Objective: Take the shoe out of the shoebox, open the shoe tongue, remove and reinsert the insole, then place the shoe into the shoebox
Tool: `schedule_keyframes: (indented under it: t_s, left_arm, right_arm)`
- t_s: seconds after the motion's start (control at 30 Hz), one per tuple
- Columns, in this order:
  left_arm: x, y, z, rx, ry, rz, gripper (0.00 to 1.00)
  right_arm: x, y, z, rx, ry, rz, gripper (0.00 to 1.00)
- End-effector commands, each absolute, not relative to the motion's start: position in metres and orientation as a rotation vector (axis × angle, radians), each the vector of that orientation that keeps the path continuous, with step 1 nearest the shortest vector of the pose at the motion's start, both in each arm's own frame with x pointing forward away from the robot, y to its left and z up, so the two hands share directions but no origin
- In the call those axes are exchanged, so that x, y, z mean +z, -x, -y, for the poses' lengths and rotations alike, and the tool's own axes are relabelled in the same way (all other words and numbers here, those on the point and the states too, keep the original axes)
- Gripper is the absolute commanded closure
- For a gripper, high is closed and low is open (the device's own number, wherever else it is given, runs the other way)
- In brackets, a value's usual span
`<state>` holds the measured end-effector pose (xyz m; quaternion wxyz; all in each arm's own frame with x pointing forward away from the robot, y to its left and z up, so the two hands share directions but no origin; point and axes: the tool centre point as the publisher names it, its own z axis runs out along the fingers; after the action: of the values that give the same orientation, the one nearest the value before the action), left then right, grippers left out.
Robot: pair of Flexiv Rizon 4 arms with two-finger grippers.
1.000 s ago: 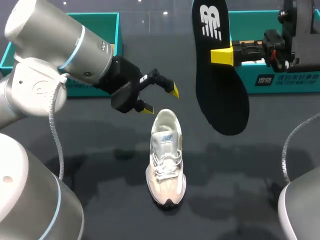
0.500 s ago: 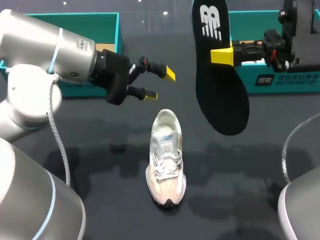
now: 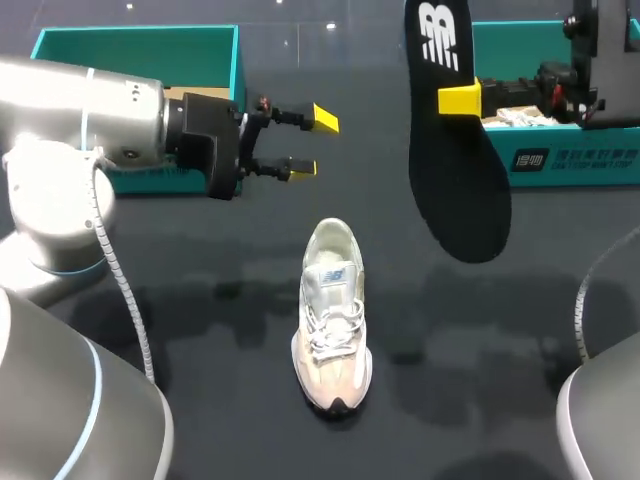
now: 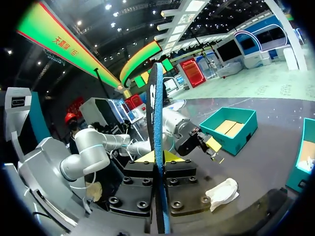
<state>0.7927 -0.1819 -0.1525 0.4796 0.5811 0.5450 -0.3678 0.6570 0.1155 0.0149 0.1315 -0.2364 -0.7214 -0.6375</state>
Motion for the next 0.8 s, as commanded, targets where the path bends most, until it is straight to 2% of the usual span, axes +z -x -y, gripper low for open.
schedule_keyframes:
  t_s: [0.03,0.17,0.67,0.8]
  left_arm:
    - [-0.152,-0.793,0.181,-0.926,-1.356,-1.272,0.0]
    - [-0.146,-0.799,0.178,-0.909,-1.292,-1.258,0.0]
    - [-0.142,-0.806,0.175,-0.948,-1.251,-1.232,0.0]
    - [-0.142,-0.806,0.175,-0.948,-1.251,-1.232,0.0]
  right_arm:
    - [0.006,-0.703,-0.119,-1.802,0.668,2.056,1.0]
    - [-0.001,-0.72,-0.112,-1.808,0.708,2.025,1.0]
    - [-0.001,-0.72,-0.112,-1.808,0.708,2.025,1.0]
    - [-0.019,-0.752,-0.115,-1.806,0.79,1.945,1.0]
